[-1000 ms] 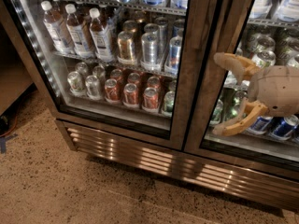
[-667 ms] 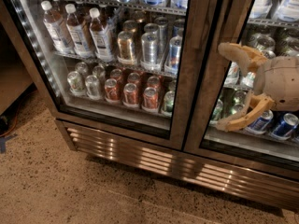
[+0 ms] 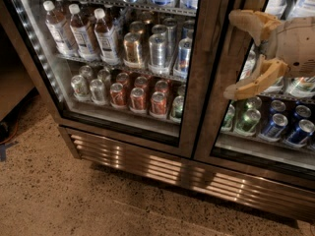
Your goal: Open left fridge door
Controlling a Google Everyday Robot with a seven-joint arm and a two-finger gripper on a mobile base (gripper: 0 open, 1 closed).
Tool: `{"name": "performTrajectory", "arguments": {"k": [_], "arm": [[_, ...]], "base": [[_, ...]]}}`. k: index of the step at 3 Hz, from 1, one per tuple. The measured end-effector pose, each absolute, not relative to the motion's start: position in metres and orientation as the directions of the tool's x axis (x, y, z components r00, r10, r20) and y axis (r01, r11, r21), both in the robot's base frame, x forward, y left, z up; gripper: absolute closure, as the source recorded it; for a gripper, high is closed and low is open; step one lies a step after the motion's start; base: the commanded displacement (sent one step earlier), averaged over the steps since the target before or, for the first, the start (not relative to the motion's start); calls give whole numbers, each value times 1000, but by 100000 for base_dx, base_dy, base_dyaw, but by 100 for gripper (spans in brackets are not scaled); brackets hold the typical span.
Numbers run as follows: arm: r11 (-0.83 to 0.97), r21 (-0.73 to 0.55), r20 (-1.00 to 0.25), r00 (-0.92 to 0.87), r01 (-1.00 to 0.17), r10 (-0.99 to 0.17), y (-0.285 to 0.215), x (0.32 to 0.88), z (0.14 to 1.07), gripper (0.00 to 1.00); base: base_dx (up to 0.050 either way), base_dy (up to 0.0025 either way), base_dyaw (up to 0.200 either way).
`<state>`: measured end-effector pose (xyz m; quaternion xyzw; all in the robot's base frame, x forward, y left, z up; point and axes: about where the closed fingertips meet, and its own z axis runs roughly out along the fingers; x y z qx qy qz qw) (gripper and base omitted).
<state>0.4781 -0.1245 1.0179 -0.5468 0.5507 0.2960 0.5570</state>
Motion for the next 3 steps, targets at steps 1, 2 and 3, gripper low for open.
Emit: {"name": "performTrajectory", "arguments": {"k": [1,2,3], "arm": [[227,-283,-937,218,-932,-272,-124,478,1018,0],[216,-272,-947,221,-938,-235,-122,478,1019,0],[206,-253,-962,223,-945,-158,-121,478,1022,0]], "base": [[0,0,0],[0,0,0],[0,0,0]]}}
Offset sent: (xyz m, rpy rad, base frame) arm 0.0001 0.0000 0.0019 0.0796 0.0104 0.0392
